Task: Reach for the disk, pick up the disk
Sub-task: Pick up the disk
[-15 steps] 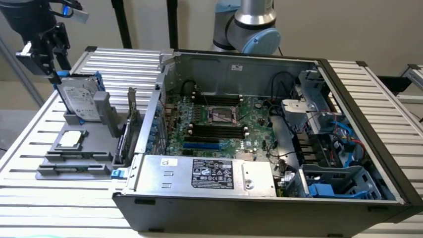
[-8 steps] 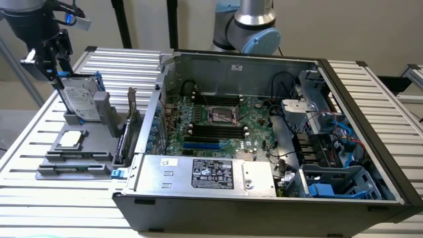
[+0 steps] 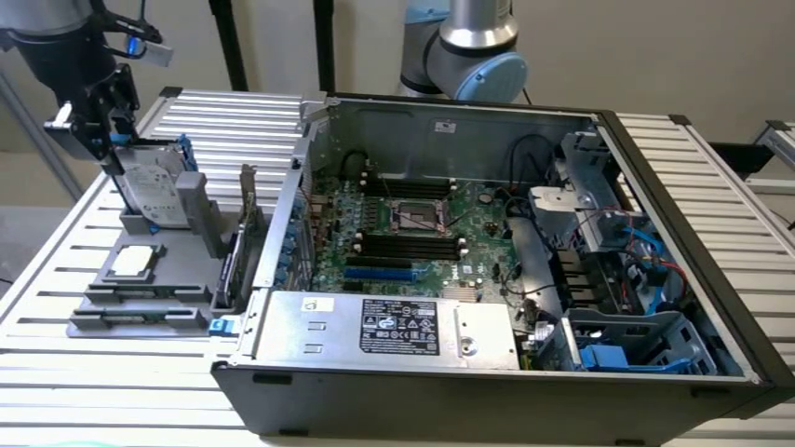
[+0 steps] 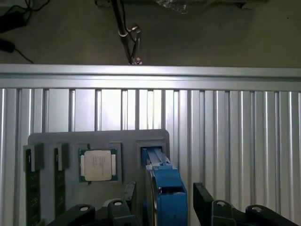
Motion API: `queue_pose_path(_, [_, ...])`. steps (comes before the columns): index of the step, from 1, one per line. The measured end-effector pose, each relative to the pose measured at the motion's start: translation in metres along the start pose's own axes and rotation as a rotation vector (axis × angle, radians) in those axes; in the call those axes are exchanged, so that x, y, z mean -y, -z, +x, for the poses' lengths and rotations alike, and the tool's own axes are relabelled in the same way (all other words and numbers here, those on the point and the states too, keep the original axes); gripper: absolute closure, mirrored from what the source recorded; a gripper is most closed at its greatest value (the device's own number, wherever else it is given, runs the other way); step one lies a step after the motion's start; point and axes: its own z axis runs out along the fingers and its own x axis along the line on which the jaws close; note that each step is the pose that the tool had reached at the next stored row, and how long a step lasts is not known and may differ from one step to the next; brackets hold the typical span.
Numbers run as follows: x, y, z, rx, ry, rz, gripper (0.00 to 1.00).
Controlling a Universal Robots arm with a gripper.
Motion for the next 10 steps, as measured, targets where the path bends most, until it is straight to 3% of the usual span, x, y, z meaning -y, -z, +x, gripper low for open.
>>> queue_pose_path(6, [-0.0015,-0.0016,-0.0002,0.0000,0.001,0.0022,0.40])
queue_pose_path(10, [-0.0017,-0.0025,-0.0018,0.0001,0.002,0.0077,0.40])
